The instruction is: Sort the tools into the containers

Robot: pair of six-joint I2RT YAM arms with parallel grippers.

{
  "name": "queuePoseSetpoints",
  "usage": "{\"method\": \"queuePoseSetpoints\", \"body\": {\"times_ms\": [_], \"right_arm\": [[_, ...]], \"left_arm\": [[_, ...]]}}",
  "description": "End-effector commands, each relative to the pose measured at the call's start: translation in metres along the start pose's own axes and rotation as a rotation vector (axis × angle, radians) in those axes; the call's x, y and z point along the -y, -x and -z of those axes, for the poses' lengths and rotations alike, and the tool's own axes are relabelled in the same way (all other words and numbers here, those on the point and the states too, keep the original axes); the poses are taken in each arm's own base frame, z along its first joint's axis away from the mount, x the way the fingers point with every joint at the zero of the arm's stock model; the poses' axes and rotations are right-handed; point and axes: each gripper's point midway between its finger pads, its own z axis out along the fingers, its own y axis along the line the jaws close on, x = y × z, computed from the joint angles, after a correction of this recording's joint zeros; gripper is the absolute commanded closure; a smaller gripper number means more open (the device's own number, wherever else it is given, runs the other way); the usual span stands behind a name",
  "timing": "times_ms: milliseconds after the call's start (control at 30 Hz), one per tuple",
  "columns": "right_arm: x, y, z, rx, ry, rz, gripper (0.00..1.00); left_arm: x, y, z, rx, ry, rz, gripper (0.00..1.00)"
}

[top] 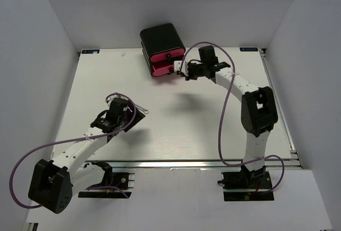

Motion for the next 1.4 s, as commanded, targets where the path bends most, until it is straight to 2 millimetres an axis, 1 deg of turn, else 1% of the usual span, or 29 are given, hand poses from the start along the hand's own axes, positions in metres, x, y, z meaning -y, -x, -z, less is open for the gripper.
{"method": "queuePoseSetpoints", "body": {"times_ms": [0, 33, 67, 100, 133, 167, 233, 267, 300, 333, 367, 433, 500, 533, 600, 633, 667, 700, 733, 867, 933, 1033, 1167, 1200, 1233, 1267, 1300, 1333, 1367], "right_arm": [[0.002, -0.021, -0.017, -0.057, 0.003, -0.026, 1.00], [0.008, -0.024, -0.022, -0.068, -0.017, -0.026, 1.00], [0.009, -0.037, -0.029, -0.098, -0.020, -0.053, 1.00], [0.013, -0.040, -0.033, -0.106, -0.030, -0.054, 1.00], [0.021, -0.044, -0.040, -0.111, -0.046, -0.058, 1.00], [0.031, -0.048, -0.042, -0.124, -0.079, -0.061, 1.00], [0.041, -0.054, -0.051, -0.143, -0.117, -0.063, 1.00], [0.053, -0.052, -0.053, -0.133, -0.161, -0.047, 1.00], [0.057, -0.052, -0.054, -0.130, -0.188, -0.056, 1.00], [0.059, -0.058, -0.057, -0.148, -0.216, -0.059, 1.00], [0.074, -0.052, -0.058, -0.125, -0.284, -0.042, 1.00], [0.081, -0.051, -0.061, -0.126, -0.325, -0.033, 1.00], [0.092, -0.043, -0.063, -0.106, -0.373, -0.027, 1.00], [0.093, -0.046, -0.064, -0.110, -0.384, -0.033, 1.00], [0.102, -0.042, -0.066, -0.102, -0.427, -0.031, 1.00], [0.102, -0.045, -0.068, -0.112, -0.435, -0.038, 1.00], [0.107, -0.044, -0.068, -0.109, -0.449, -0.038, 1.00], [0.108, -0.043, -0.069, -0.106, -0.452, -0.037, 1.00], [0.108, -0.047, -0.071, -0.109, -0.452, -0.049, 1.00], [0.106, -0.051, -0.075, -0.111, -0.456, -0.077, 1.00], [0.107, -0.053, -0.074, -0.112, -0.468, -0.093, 1.00], [0.101, -0.051, -0.072, -0.106, -0.462, -0.122, 1.00], [0.099, -0.048, -0.061, -0.087, -0.508, -0.191, 1.00], [0.098, -0.048, -0.059, -0.081, -0.518, -0.234, 1.00], [0.102, -0.042, -0.053, -0.076, -0.541, -0.256, 1.00], [0.095, -0.046, -0.052, -0.078, -0.532, -0.286, 1.00], [0.092, -0.048, -0.047, -0.078, -0.527, -0.316, 1.00], [0.092, -0.042, -0.042, -0.054, -0.525, -0.362, 1.00], [0.082, -0.045, -0.042, -0.061, -0.509, -0.400, 1.00]], "left_arm": [[0.009, 0.005, 0.001, 0.007, -0.031, -0.003, 0.28], [0.008, 0.005, 0.001, 0.005, -0.028, -0.005, 0.28], [0.008, 0.005, 0.001, 0.006, -0.025, -0.005, 0.28], [0.008, 0.006, 0.001, 0.007, -0.023, -0.005, 0.28], [0.009, 0.006, 0.002, 0.008, -0.022, -0.005, 0.28], [0.008, 0.007, 0.003, 0.011, -0.020, -0.003, 0.28], [0.007, 0.007, 0.004, 0.012, -0.017, -0.002, 0.28], [0.006, 0.007, 0.004, 0.013, -0.015, -0.002, 0.28], [0.006, 0.007, 0.004, 0.014, -0.014, -0.001, 0.28], [0.006, 0.006, 0.004, 0.012, -0.014, -0.001, 0.28], [0.005, 0.006, 0.004, 0.011, -0.012, -0.001, 0.28], [0.005, 0.006, 0.004, 0.010, -0.011, -0.002, 0.28], [0.005, 0.006, 0.003, 0.008, -0.009, -0.001, 0.28], [0.005, 0.006, 0.003, 0.008, -0.007, -0.001, 0.28], [0.006, 0.006, 0.003, 0.006, -0.008, -0.001, 0.28], [0.006, 0.006, 0.002, 0.005, -0.007, -0.003, 0.28], [0.006, 0.006, 0.002, 0.003, -0.006, -0.003, 0.28], [0.006, 0.006, 0.001, 0.003, -0.005, -0.003, 0.28], [0.006, 0.006, 0.001, 0.003, -0.005, -0.003, 0.28], [0.005, 0.005, 0.001, 0.001, -0.003, -0.003, 0.28], [0.004, 0.004, 0.001, 0.000, -0.001, -0.005, 0.28], [0.004, 0.004, 0.002, 0.001, -0.001, -0.002, 0.28], [0.003, 0.003, 0.001, -0.001, -0.002, -0.002, 0.28], [0.003, 0.003, 0.001, -0.002, -0.001, -0.002, 0.28], [0.003, 0.003, 0.001, -0.002, -0.001, -0.002, 0.28], [0.003, 0.003, 0.000, -0.003, 0.000, -0.004, 0.28], [0.003, 0.004, 0.001, -0.001, 0.000, -0.002, 0.28], [0.003, 0.004, 0.001, 0.000, 0.001, -0.002, 0.28], [0.002, 0.003, 0.001, 0.001, 0.003, -0.002, 0.28]]}}
